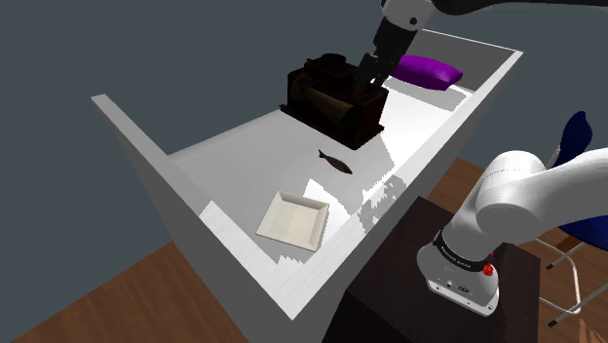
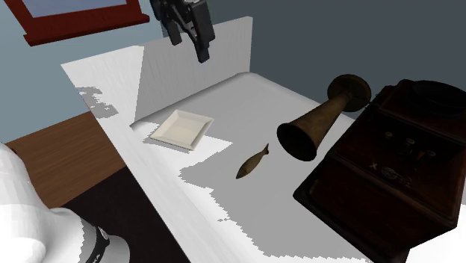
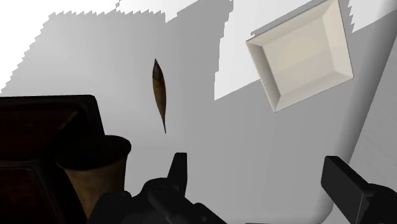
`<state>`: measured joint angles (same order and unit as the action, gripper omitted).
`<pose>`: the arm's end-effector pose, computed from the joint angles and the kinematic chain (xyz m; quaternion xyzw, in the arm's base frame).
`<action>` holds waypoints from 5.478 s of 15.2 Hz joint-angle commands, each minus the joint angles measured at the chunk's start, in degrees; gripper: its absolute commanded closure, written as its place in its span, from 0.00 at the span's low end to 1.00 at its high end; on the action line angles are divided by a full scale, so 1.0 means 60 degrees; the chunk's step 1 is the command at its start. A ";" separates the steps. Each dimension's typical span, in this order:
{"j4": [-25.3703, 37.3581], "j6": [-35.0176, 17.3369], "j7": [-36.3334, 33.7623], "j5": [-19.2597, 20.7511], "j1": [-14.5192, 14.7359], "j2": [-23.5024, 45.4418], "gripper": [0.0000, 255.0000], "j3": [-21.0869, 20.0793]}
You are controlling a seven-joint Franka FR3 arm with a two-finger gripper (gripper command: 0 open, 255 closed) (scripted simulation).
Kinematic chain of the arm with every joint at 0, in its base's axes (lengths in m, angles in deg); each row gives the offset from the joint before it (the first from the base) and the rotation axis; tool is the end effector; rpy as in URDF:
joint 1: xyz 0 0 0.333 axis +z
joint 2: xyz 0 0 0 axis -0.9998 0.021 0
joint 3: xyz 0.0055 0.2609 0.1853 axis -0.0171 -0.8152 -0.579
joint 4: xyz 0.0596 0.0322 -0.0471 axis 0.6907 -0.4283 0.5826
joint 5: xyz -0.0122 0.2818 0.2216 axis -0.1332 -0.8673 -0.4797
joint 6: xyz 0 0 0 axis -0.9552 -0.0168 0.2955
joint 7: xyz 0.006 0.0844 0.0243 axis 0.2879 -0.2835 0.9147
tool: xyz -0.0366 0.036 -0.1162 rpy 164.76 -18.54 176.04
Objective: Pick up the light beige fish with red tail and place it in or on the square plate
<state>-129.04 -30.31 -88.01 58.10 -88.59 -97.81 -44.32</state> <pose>0.3084 -0.0021 0.5679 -0.9934 0.0378 -0.1022 0.0369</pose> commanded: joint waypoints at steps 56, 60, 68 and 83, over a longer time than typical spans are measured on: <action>-0.1174 -0.8830 -0.0886 0.2013 0.1837 0.8064 0.00 0.3373; -0.1225 -0.8451 -0.2278 0.2769 0.2152 0.8138 0.00 0.3353; -0.1116 -0.9207 -0.1991 0.2354 0.1991 0.9015 0.00 0.3221; -0.1116 -0.9207 -0.1991 0.2354 0.1991 0.9015 1.00 0.3220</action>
<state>-135.73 -85.55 -99.96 72.22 -76.64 -43.72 -24.99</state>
